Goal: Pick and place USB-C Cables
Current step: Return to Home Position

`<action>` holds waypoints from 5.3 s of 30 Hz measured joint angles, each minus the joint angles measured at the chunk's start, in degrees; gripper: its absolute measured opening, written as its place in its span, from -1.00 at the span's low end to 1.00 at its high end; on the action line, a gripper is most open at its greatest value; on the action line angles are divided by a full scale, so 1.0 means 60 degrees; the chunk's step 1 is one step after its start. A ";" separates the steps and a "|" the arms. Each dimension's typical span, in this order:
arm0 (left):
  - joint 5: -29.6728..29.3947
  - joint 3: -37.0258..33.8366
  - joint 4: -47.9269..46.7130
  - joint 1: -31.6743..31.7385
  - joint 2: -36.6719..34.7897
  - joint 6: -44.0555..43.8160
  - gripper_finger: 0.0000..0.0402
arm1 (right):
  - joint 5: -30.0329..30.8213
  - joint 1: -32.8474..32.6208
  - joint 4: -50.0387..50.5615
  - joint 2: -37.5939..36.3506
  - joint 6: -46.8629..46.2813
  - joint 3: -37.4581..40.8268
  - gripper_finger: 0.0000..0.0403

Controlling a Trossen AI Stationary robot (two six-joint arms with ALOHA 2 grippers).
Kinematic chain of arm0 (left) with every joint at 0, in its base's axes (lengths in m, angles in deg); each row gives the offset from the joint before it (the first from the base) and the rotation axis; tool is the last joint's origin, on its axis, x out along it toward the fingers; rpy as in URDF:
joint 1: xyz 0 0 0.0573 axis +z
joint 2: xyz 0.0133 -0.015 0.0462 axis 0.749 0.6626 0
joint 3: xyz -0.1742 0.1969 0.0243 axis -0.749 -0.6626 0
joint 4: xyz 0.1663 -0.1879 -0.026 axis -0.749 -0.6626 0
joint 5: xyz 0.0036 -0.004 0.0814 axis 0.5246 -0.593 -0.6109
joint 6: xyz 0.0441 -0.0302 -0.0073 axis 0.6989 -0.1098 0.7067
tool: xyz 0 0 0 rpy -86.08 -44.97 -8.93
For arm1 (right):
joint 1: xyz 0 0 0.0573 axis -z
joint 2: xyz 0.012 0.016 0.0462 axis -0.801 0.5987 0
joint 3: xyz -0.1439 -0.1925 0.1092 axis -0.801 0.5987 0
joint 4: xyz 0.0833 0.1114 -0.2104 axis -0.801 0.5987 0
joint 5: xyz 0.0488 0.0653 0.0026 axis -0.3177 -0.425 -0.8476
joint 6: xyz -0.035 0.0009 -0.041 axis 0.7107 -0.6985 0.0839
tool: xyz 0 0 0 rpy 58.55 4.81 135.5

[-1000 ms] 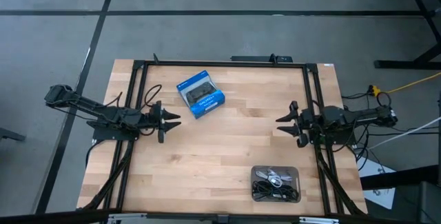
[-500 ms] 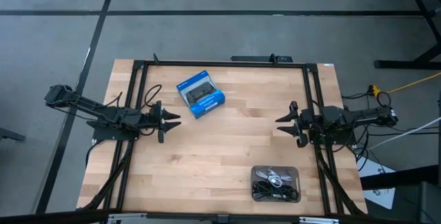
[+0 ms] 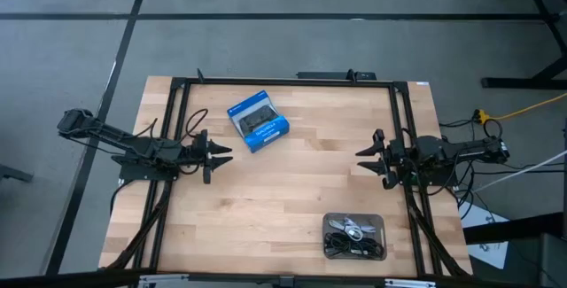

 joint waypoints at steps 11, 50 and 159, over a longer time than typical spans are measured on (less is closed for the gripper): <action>-0.0003 0.0000 0.0003 0.0000 0.0000 0.0000 -0.32 | 0.0004 0.0000 0.0051 0.0000 0.0000 0.0000 -0.28; 0.4302 0.0011 -0.2449 0.1997 -0.4229 0.3461 -0.32 | 0.0009 -0.0004 0.0050 0.0007 0.0000 0.0000 -0.28; 0.4153 0.0004 -0.2462 0.2011 -0.4175 0.3475 -0.32 | 0.0010 -0.0003 0.0053 0.0004 0.0000 0.0000 -0.28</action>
